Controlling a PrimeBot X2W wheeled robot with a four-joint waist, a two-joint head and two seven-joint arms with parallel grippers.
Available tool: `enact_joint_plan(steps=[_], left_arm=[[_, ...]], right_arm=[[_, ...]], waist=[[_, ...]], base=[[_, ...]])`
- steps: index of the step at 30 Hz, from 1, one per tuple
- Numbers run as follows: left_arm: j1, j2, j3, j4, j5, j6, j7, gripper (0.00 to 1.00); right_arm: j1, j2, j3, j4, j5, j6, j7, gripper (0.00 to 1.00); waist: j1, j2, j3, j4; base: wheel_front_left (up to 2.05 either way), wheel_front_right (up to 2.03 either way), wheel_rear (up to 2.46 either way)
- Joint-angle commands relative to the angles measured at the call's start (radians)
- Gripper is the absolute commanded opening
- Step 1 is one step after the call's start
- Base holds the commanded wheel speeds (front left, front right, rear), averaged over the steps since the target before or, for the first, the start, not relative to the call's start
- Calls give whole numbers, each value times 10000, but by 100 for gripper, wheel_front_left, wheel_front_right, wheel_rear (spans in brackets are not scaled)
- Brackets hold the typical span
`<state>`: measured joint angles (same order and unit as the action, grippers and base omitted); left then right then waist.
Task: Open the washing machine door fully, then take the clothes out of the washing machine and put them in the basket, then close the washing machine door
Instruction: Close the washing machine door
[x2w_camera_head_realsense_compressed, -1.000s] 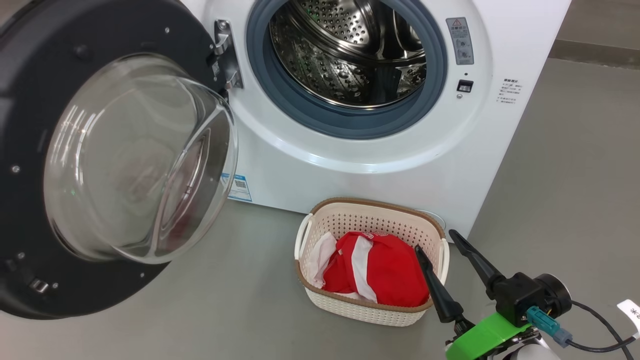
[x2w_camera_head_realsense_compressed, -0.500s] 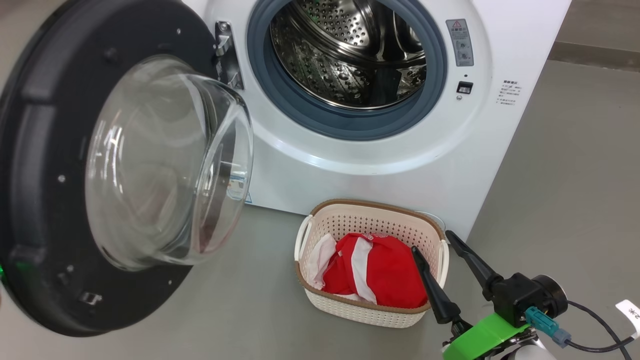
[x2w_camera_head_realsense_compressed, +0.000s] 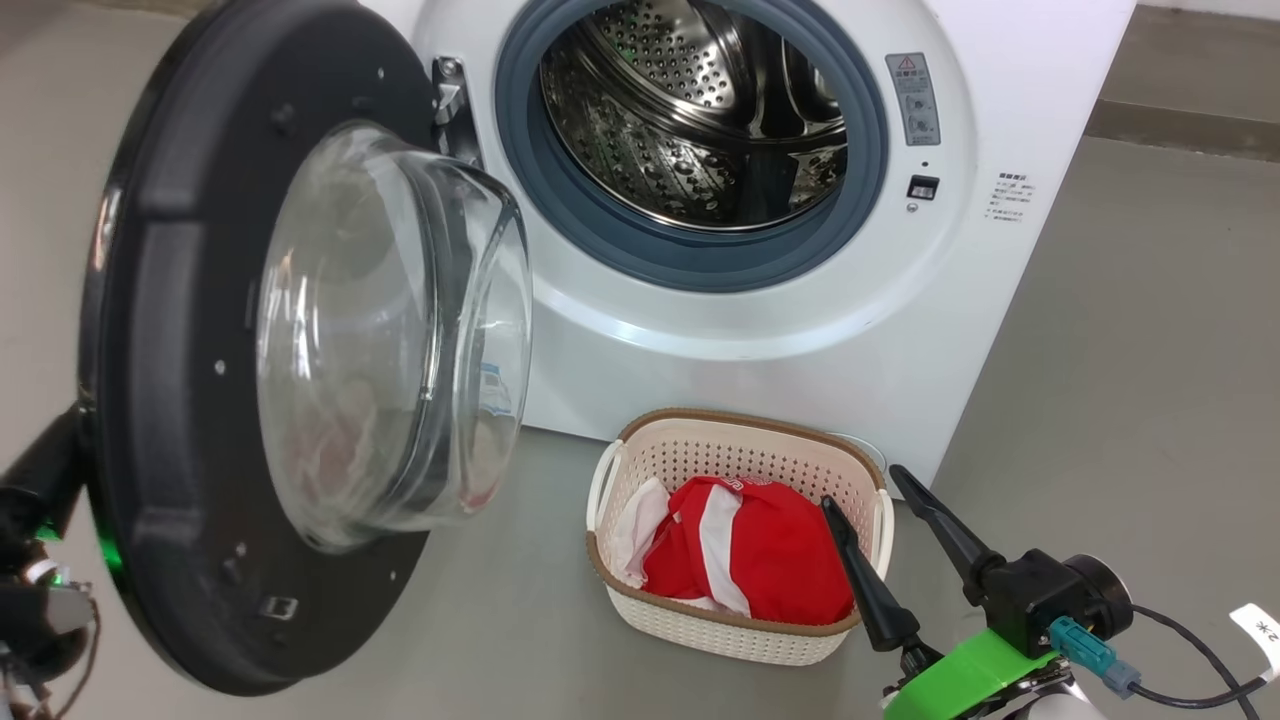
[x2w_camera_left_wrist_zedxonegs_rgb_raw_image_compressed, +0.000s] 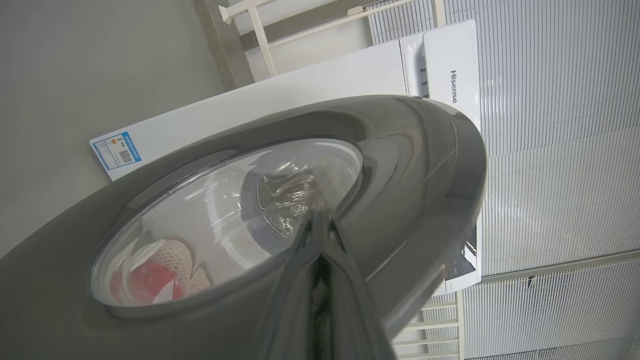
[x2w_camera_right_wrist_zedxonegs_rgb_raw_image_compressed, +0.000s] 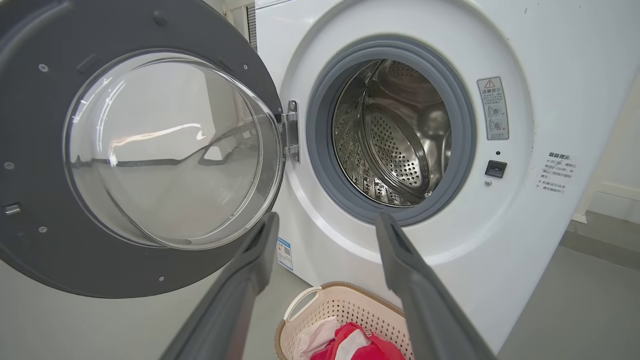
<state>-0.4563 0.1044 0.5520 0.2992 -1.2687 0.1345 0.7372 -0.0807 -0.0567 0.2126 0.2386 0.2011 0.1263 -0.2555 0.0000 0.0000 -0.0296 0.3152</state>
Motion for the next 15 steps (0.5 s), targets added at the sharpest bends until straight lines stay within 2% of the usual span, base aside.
enact_joint_plan(steps=[1,6,15], left_arm=[[57,62,99,-574,-243,107,245,0],[403,-341,11,-1550,-847,523,562,0],[1088,-530,-922,-2635,-1466,966,443,0]], right_arm=[[-129,17,228,-239,100,44,-63,100],[-130,34,271,-241,149,44,-63,100],[-155,48,262,-241,145,44,-63,100]], waist=[[0,0,-1,-13],[0,0,-17,-119],[0,0,59,-323]], base=[[0,0,0],[0,0,0],[0,0,0]])
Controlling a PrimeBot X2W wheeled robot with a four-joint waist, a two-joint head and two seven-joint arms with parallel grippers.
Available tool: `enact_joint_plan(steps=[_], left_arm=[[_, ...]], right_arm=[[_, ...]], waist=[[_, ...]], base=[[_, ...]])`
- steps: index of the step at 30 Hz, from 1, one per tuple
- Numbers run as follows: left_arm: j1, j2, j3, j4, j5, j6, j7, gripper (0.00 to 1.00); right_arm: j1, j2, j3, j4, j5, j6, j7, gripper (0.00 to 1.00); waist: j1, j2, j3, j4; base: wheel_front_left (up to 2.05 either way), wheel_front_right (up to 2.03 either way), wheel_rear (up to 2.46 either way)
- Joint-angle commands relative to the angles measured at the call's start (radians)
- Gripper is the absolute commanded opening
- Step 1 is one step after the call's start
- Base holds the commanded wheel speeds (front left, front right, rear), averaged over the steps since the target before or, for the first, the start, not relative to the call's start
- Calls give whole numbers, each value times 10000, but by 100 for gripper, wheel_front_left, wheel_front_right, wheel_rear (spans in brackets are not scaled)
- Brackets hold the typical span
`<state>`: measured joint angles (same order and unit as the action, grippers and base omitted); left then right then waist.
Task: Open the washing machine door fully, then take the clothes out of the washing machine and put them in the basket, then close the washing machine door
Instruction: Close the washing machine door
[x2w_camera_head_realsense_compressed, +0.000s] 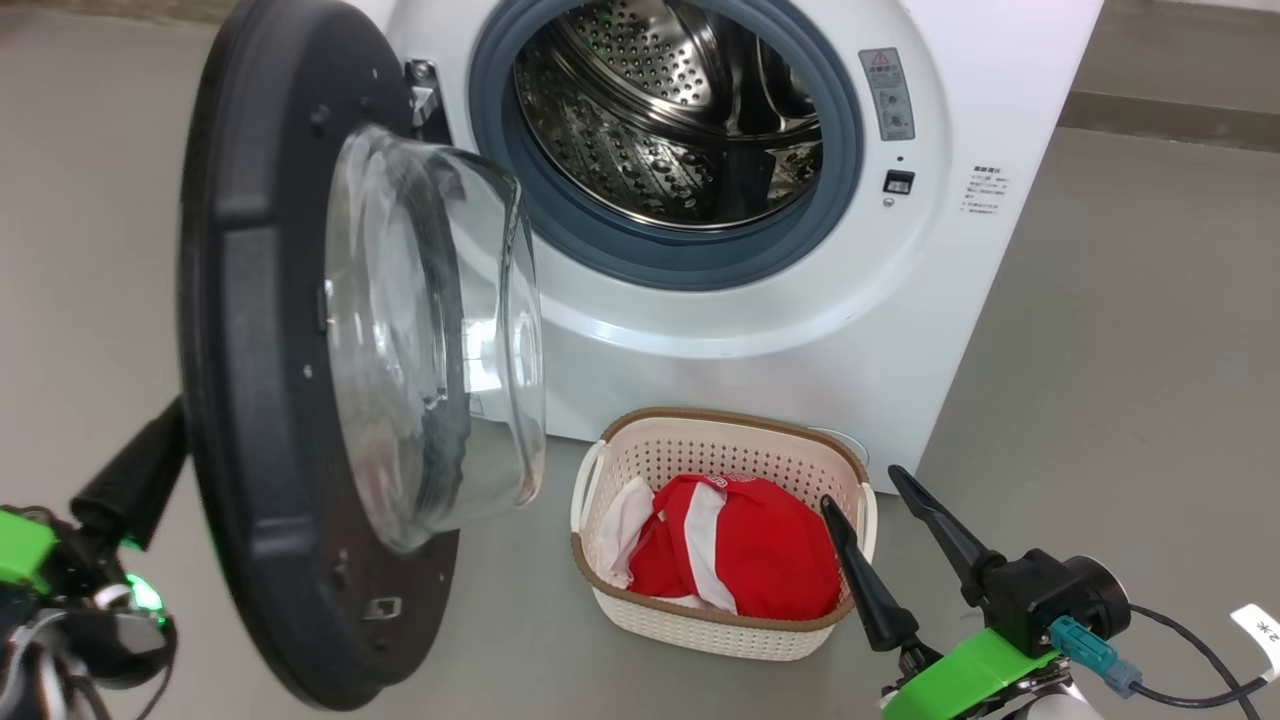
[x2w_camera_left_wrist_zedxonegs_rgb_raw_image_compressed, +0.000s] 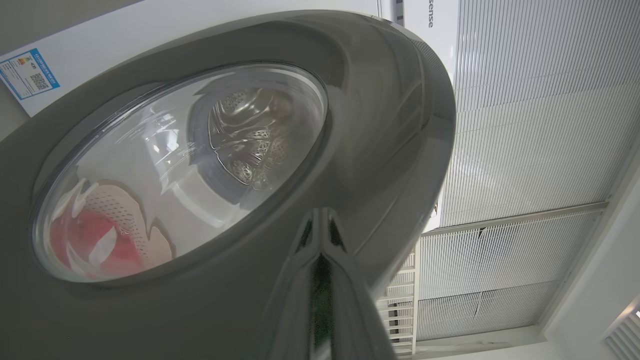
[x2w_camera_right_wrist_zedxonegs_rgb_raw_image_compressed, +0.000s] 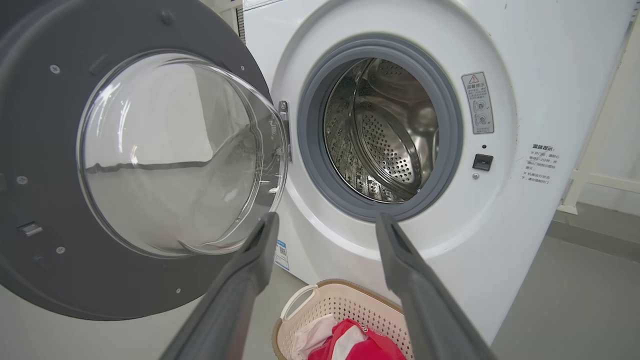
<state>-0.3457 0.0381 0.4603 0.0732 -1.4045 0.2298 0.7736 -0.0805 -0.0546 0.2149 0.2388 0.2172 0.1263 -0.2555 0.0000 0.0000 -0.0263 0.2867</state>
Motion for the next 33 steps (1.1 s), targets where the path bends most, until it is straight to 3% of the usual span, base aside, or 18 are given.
enact_joint_plan(steps=[1,20,33], left_arm=[[52,130,-154,-415,-237,40,11,0],[792,123,-2059,-951,-1574,-71,-1396,0],[910,122,-2306,-990,-1798,-161,-1668,0]], right_arm=[[-177,28,248,-248,-18,44,-63,100],[-326,39,227,-261,-26,44,-63,100],[-350,41,182,-266,-45,44,-63,100]], waist=[[0,0,53,-77],[0,0,255,-800],[0,0,292,-1107]], base=[[0,0,0],[0,0,0],[0,0,0]])
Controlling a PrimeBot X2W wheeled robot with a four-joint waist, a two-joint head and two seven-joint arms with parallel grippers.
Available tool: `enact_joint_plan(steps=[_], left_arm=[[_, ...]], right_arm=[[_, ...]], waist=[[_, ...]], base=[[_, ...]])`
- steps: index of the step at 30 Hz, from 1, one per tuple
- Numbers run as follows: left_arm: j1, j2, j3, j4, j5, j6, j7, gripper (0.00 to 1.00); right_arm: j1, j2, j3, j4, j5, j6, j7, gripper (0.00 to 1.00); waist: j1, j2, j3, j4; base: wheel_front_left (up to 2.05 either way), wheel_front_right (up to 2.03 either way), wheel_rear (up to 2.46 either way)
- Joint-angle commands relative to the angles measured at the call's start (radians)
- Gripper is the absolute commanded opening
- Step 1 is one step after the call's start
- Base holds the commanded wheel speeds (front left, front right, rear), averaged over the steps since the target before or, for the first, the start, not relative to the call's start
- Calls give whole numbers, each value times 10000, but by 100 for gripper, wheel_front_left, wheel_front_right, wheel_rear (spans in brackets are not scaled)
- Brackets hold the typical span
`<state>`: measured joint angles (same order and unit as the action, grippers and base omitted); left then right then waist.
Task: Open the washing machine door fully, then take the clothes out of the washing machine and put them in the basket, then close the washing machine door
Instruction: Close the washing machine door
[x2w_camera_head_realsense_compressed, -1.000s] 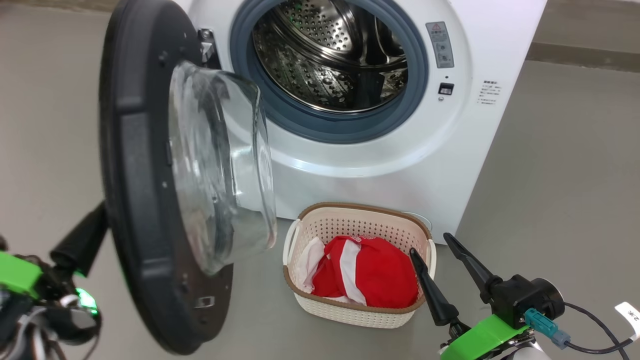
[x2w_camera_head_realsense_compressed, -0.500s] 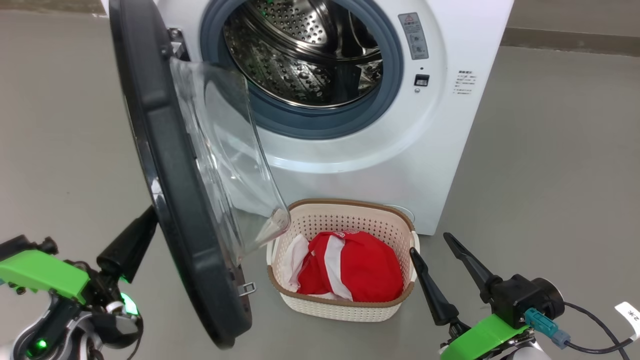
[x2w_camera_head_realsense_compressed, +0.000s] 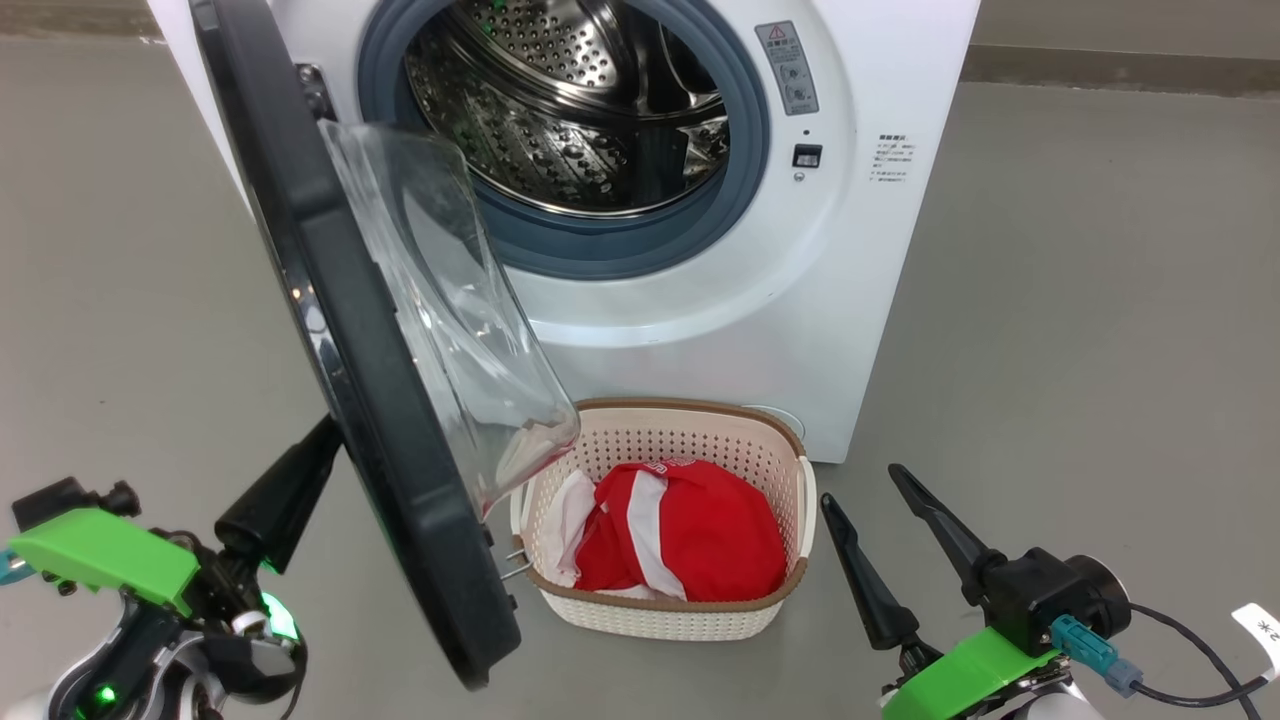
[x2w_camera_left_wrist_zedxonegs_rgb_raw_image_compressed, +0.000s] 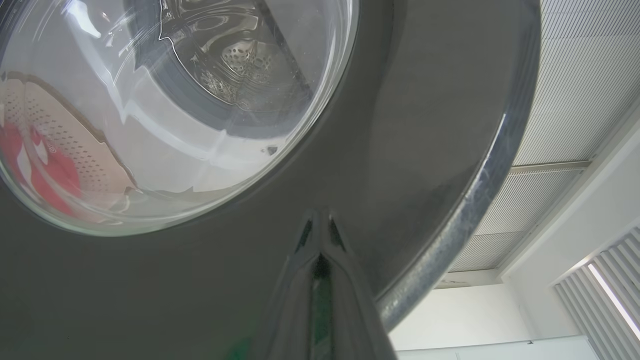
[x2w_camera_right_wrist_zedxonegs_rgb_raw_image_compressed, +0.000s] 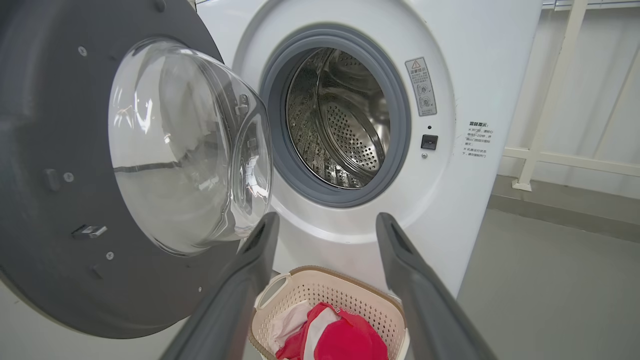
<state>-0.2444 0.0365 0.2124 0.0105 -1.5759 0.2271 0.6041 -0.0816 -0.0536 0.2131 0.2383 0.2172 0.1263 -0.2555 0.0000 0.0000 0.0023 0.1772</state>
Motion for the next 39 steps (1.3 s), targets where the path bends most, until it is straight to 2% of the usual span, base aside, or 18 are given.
enact_joint_plan(steps=[1,6,7,8,11,13,14,17,20,23,26,30,34,39], left_arm=[[-99,138,174,-363,-101,-137,18,0],[47,273,100,-476,291,-437,-195,0],[90,325,81,-512,453,-566,-292,32],[191,438,32,-553,830,-814,-522,100],[310,664,-27,-636,1624,-1308,-1085,100],[457,955,-192,-682,2525,-1743,-1588,100],[457,955,-192,-682,2525,-1743,-1588,100],[655,1192,-372,-622,3844,-2218,-2569,100],[883,1623,-754,-591,5610,-2734,-3695,100],[1075,1693,-1005,-542,6933,-2920,-4873,100],[1322,1975,-1364,-500,8571,-2943,-6013,100],[1566,2293,-1814,-283,10596,-2543,-7336,100],[1739,2336,-2074,5,11694,-2064,-8043,100],[2045,2149,-2257,220,12173,-1770,-8369,100]], right_arm=[[-340,32,196,-261,-48,44,-63,100],[-330,32,206,-259,-22,44,-63,100],[-329,33,203,-257,-18,44,-63,100],[-325,33,195,-256,-4,44,-63,100],[-322,33,193,-257,20,44,-63,100],[-320,33,186,-263,35,44,-63,100],[-320,33,186,-263,35,44,-63,100],[-304,33,182,-270,60,44,-63,100],[-268,33,178,-276,85,44,-63,100],[-218,33,195,-272,122,44,-63,100],[-177,33,235,-281,146,44,-63,100],[-137,33,252,-294,167,44,-63,100],[-112,33,256,-296,181,44,-63,100],[-84,33,284,-301,217,44,-63,100]], waist=[[0,0,9,-17],[0,0,11,-25],[0,0,13,-21],[0,0,16,-6],[0,0,16,20],[0,0,16,40],[0,0,16,40],[0,0,-7,69],[0,0,-46,106],[0,0,-108,135],[0,0,-149,152],[0,0,-186,176],[0,0,-225,178],[0,0,-254,143]], base=[[0,0,0],[0,0,0],[0,0,0],[0,0,0],[0,0,0],[0,0,0],[0,0,0],[0,0,0],[0,0,0],[0,0,0],[0,0,0],[0,0,0],[0,0,0],[0,0,0]])
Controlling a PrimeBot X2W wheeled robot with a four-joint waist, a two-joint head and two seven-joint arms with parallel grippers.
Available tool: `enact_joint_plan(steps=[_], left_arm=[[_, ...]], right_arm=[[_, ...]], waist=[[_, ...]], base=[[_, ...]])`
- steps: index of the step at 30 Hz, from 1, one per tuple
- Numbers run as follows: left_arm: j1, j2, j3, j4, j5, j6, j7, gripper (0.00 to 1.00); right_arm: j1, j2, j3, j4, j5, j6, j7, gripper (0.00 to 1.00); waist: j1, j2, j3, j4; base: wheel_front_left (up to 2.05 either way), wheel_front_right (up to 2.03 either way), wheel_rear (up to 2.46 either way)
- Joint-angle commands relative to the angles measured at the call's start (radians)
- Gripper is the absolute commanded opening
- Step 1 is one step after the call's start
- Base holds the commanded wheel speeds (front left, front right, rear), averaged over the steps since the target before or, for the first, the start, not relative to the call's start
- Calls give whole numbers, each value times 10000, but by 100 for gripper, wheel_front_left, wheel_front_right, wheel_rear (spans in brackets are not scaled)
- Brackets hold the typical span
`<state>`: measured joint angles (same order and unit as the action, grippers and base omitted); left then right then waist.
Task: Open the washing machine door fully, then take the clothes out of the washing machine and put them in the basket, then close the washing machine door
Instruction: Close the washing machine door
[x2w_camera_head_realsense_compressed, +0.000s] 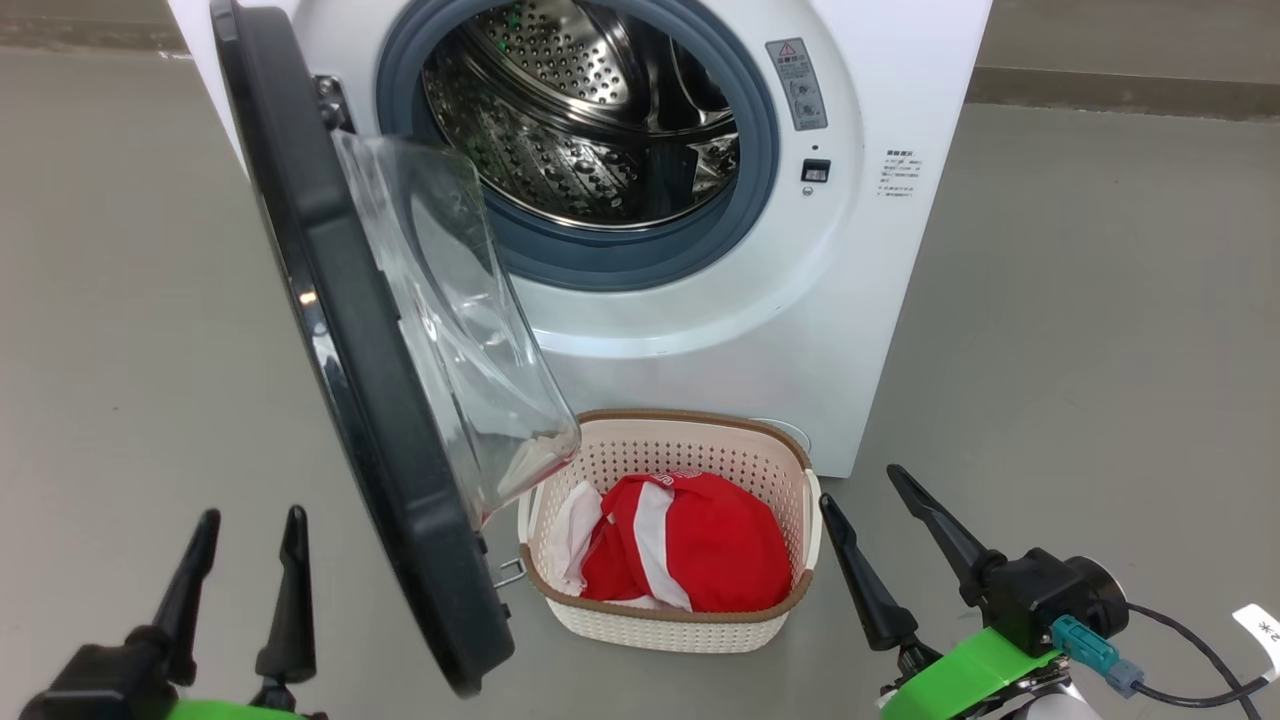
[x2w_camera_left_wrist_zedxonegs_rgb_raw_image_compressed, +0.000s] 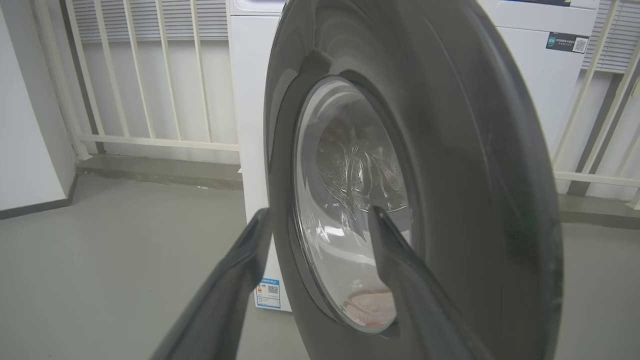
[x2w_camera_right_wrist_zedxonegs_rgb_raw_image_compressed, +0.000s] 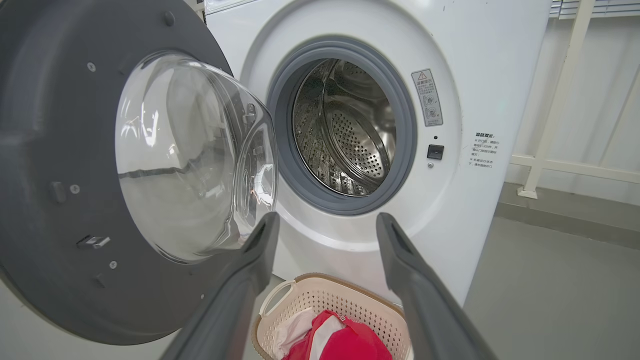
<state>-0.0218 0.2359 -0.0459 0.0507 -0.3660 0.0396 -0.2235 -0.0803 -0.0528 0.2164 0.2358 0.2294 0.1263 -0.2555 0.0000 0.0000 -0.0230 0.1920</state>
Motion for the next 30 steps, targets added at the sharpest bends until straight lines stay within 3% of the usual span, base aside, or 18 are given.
enact_joint_plan(steps=[1,17,30], left_arm=[[-118,98,315,-146,79,127,-130,100],[438,-659,548,-99,533,489,-378,100],[481,-945,709,-176,1012,243,-381,100]], right_arm=[[-88,26,242,-283,104,44,-63,100],[-39,26,236,-348,174,44,-63,100],[-55,26,245,-342,178,44,-63,100]], waist=[[0,0,-2,-6],[0,0,79,1],[0,0,74,43]], base=[[0,0,0],[0,0,0],[0,0,0]])
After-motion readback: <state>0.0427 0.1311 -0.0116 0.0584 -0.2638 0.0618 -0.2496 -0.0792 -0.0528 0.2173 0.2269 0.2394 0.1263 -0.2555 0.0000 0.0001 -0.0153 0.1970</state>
